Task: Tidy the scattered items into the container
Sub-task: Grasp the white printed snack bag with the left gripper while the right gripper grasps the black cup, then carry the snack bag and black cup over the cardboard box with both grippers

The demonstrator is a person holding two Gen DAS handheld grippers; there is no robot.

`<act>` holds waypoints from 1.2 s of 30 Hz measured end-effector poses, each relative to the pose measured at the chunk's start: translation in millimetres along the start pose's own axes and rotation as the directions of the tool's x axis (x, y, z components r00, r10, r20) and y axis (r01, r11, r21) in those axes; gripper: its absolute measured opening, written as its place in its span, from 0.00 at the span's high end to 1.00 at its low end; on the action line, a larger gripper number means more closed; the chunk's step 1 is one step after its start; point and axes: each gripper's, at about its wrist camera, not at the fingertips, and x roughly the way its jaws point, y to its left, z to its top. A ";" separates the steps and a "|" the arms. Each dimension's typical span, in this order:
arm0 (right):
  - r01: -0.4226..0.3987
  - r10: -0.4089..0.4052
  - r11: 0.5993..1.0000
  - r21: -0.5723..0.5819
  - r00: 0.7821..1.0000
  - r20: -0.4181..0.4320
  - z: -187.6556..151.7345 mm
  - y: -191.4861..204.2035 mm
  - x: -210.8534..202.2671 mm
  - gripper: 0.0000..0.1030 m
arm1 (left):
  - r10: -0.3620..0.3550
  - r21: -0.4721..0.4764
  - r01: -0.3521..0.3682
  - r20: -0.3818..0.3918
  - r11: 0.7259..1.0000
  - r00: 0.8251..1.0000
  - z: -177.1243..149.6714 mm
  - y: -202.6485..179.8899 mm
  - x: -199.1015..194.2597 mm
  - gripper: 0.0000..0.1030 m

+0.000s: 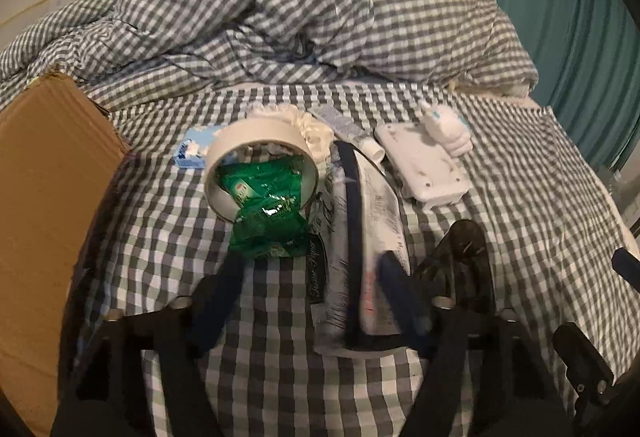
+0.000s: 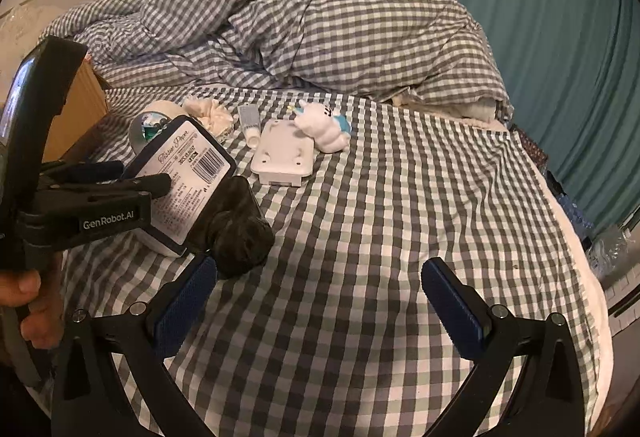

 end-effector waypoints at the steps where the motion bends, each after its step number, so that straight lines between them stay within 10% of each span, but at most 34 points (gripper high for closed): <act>1: -0.006 0.006 1.000 0.000 1.000 0.001 0.0 1.1 1.5 0.00 | -0.010 0.001 0.010 -0.003 1.000 1.000 -0.2 -0.8 2.1 0.44; 10: -0.073 0.073 0.997 -0.028 0.997 -0.014 -0.7 15.4 16.3 0.00 | -0.052 0.022 0.052 0.026 0.998 0.998 2.0 -2.8 -10.1 0.87; 28: -0.084 0.082 0.995 -0.048 0.995 -0.057 22.6 51.8 51.6 0.01 | 0.080 -0.021 -0.078 0.175 0.997 0.981 2.8 42.1 -83.0 0.88; 36: -0.068 0.065 0.997 -0.021 0.989 -0.134 16.7 51.1 79.6 0.36 | 0.122 -0.055 -0.113 0.214 0.992 0.969 -3.7 55.7 -103.4 0.88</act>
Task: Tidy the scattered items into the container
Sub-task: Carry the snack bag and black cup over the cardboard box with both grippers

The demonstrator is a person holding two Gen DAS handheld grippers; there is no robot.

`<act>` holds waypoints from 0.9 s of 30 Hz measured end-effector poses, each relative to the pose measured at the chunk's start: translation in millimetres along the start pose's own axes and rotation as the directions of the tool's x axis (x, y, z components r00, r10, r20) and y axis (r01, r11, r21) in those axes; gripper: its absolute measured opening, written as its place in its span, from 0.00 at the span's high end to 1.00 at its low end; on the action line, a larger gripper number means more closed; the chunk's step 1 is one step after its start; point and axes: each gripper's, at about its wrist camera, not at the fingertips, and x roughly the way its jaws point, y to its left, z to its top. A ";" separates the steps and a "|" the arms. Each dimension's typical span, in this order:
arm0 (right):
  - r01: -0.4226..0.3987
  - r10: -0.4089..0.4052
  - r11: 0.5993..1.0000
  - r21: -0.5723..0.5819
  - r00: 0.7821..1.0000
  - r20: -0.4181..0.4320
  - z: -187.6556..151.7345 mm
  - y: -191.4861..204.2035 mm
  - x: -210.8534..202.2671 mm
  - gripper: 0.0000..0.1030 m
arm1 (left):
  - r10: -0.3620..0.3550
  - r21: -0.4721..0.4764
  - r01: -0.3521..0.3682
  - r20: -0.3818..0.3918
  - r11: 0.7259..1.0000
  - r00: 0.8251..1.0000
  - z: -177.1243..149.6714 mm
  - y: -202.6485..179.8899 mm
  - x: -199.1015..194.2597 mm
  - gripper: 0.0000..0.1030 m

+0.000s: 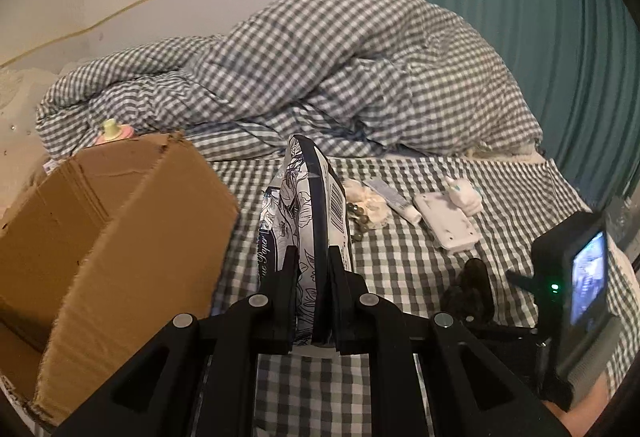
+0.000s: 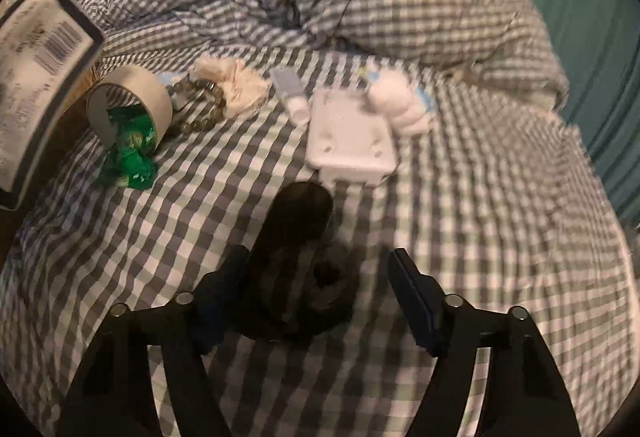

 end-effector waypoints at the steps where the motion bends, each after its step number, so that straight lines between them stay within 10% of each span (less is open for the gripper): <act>1: -0.003 0.003 1.000 -0.002 1.000 -0.002 -1.0 1.2 0.7 0.38 | 0.003 -0.003 -0.003 -0.001 1.000 1.000 0.0 1.6 -1.1 0.88; 15: -0.033 0.031 0.999 0.034 0.998 0.054 -3.1 -3.8 -36.6 0.48 | 0.003 -0.003 -0.003 0.015 1.000 1.000 3.6 2.2 -20.8 0.88; 27: -0.070 0.053 0.996 0.061 0.968 0.246 24.4 -3.8 -148.5 0.48 | 0.006 0.014 -0.007 0.089 1.000 0.996 26.1 3.0 -73.3 0.88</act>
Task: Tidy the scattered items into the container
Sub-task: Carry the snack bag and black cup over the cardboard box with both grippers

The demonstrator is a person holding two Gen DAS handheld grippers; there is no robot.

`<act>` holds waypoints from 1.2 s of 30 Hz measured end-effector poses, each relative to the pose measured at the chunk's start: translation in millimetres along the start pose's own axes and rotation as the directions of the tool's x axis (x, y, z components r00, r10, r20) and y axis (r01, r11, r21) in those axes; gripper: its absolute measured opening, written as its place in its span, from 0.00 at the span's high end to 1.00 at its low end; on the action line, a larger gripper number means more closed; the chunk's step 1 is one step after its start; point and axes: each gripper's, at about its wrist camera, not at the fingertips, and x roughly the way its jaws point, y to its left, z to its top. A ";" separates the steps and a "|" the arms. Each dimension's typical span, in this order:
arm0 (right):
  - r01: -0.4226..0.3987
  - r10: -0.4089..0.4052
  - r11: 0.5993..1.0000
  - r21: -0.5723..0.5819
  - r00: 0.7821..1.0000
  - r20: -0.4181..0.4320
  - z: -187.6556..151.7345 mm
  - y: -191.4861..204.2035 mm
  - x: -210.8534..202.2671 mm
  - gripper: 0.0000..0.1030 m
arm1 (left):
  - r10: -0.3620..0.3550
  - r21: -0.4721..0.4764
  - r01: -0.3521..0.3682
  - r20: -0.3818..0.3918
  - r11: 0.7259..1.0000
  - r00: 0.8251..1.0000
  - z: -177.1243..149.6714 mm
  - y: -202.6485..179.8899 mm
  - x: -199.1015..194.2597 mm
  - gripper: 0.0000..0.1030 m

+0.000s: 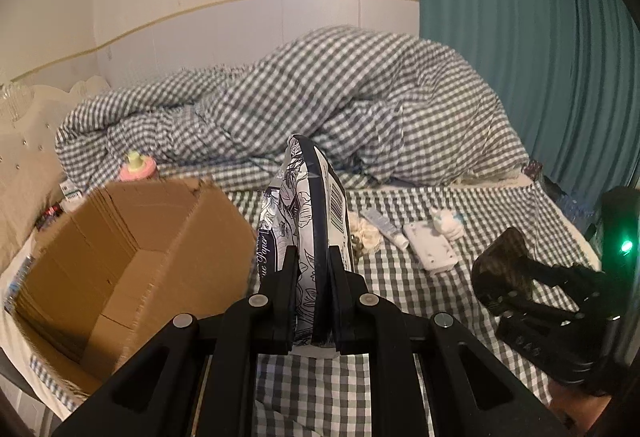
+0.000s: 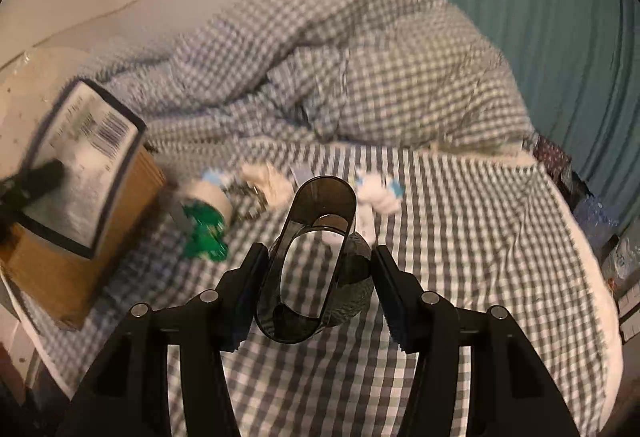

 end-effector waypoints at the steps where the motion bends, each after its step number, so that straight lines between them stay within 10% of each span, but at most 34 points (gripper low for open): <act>1: -0.004 0.004 1.000 -0.001 1.000 0.018 5.0 1.8 -10.0 0.48 | 0.002 -0.005 -0.002 0.006 1.000 1.000 2.3 2.1 -5.0 0.88; 16: -0.071 0.080 0.996 -0.048 0.973 0.216 48.5 51.4 -118.1 0.48 | 0.027 -0.053 -0.020 0.117 0.998 0.993 32.1 38.5 -89.8 0.88; 36: -0.200 0.221 0.973 -0.117 0.952 0.214 65.9 128.7 -108.8 0.48 | 0.173 -0.097 -0.162 0.120 0.982 0.978 35.1 121.2 -118.4 0.87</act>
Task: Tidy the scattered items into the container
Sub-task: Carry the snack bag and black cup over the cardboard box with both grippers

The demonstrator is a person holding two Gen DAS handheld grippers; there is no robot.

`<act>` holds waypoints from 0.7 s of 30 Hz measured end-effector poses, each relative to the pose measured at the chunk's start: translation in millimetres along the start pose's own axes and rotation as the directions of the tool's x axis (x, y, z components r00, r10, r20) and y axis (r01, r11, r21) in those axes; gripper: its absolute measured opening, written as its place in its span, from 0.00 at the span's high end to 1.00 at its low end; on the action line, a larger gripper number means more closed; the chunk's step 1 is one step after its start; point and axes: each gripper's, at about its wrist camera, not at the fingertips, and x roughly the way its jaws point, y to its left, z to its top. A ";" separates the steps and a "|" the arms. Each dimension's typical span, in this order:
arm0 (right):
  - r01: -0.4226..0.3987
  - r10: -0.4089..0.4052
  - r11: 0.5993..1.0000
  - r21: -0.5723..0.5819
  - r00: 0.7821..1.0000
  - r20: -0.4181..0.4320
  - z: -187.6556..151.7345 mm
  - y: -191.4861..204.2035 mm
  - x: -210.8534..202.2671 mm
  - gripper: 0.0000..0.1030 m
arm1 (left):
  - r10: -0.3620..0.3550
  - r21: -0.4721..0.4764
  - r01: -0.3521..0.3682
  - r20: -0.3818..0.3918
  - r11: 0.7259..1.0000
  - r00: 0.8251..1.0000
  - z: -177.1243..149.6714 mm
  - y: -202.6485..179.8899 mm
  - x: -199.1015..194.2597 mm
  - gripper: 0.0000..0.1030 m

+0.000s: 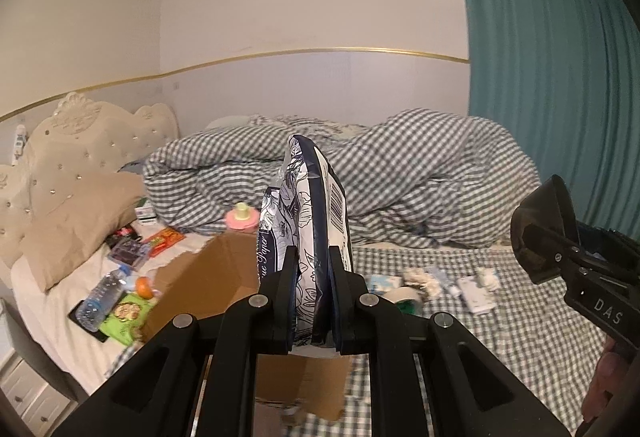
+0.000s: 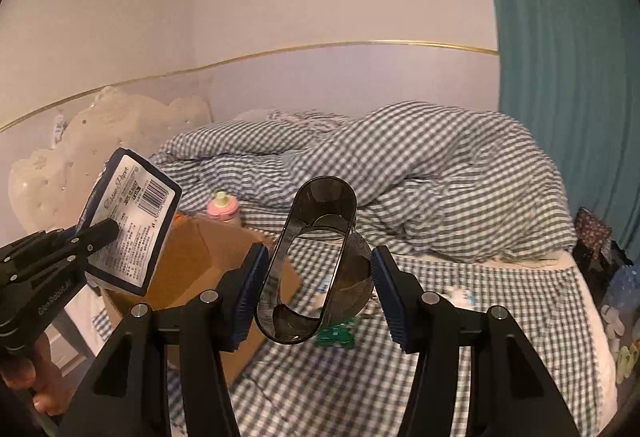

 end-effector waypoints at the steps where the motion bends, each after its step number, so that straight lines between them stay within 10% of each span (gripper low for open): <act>1: -0.010 0.010 1.000 -0.004 1.000 -0.003 0.2 5.5 3.9 0.48 | 0.009 -0.002 -0.009 -0.005 1.000 1.000 -0.8 4.7 1.4 0.87; 21: -0.102 0.097 0.993 -0.062 0.992 -0.084 -2.4 88.4 81.9 0.48 | 0.094 -0.064 -0.101 -0.118 0.993 0.989 -23.1 84.4 59.5 0.87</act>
